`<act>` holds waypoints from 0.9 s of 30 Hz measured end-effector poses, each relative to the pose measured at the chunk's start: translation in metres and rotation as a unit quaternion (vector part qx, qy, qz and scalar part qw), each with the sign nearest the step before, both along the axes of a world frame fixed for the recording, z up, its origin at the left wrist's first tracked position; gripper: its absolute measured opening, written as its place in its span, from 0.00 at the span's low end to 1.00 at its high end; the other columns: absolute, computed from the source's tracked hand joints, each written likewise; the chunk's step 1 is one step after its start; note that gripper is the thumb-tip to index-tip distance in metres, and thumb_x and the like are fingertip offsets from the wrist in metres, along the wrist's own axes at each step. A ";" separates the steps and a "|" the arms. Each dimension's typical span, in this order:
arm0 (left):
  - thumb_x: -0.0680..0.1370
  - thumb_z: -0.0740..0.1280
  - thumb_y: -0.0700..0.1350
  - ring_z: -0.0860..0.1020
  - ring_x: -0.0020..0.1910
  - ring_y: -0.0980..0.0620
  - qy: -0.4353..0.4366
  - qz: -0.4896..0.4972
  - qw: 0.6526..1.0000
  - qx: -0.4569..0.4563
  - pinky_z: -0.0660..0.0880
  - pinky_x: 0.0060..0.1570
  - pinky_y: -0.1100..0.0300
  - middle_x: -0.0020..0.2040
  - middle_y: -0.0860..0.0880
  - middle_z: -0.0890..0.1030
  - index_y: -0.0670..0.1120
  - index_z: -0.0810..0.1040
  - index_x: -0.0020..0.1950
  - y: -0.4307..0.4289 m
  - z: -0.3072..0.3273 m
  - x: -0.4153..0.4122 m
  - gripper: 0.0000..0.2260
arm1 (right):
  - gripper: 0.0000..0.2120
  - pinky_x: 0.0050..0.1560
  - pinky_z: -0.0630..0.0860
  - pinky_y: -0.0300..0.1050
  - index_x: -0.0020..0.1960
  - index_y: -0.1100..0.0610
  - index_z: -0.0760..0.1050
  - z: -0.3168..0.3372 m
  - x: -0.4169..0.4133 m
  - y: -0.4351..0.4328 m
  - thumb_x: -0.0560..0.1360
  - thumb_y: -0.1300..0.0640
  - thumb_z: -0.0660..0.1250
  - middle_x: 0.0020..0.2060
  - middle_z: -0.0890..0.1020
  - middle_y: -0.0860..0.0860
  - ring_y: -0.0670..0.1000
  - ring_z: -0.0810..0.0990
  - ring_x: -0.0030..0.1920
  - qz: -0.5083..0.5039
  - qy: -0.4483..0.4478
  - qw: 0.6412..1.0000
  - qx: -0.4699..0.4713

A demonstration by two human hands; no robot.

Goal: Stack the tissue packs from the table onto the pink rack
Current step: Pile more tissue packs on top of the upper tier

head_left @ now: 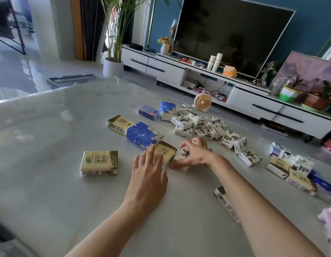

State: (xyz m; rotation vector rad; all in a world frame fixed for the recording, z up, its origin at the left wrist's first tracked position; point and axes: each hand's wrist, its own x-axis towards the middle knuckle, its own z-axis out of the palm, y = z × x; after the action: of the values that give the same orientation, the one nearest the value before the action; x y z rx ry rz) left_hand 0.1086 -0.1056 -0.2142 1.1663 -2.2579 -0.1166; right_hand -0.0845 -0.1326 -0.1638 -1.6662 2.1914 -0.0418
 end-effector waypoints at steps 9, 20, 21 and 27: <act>0.76 0.56 0.46 0.75 0.50 0.48 0.093 -0.138 0.985 -0.037 0.67 0.51 0.60 0.50 0.45 0.80 0.42 0.79 0.47 0.014 0.014 0.006 0.13 | 0.37 0.66 0.55 0.54 0.62 0.50 0.63 0.003 0.046 0.064 0.61 0.33 0.71 0.65 0.56 0.53 0.56 0.53 0.69 0.021 0.044 0.999 0.005; 0.66 0.49 0.65 0.69 0.53 0.56 0.174 -0.172 0.952 0.186 0.61 0.50 0.68 0.52 0.56 0.73 0.56 0.71 0.54 0.071 0.010 -0.001 0.24 | 0.42 0.69 0.47 0.60 0.74 0.48 0.49 -0.011 0.091 0.140 0.68 0.39 0.68 0.72 0.44 0.58 0.60 0.42 0.73 0.033 0.092 0.995 -0.002; 0.64 0.50 0.66 0.70 0.54 0.54 0.165 -0.179 0.943 0.225 0.63 0.52 0.65 0.53 0.54 0.73 0.59 0.70 0.54 0.072 0.011 0.002 0.23 | 0.44 0.69 0.46 0.60 0.74 0.48 0.48 -0.014 0.093 0.145 0.68 0.37 0.67 0.72 0.44 0.57 0.61 0.40 0.73 0.027 0.090 0.996 -0.008; 0.59 0.61 0.44 0.64 0.65 0.55 0.074 -0.283 0.833 0.469 0.64 0.54 0.75 0.63 0.55 0.64 0.54 0.64 0.65 0.075 0.034 0.026 0.33 | 0.47 0.71 0.43 0.59 0.72 0.49 0.52 -0.019 0.110 0.186 0.62 0.28 0.65 0.74 0.45 0.57 0.59 0.40 0.74 -0.032 0.004 0.996 -0.080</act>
State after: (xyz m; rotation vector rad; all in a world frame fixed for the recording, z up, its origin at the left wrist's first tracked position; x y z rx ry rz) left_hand 0.1350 -0.0308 -0.1801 0.7723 -2.3448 -1.6348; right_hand 0.0259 0.0538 -0.1824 -1.6796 2.3001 -0.2342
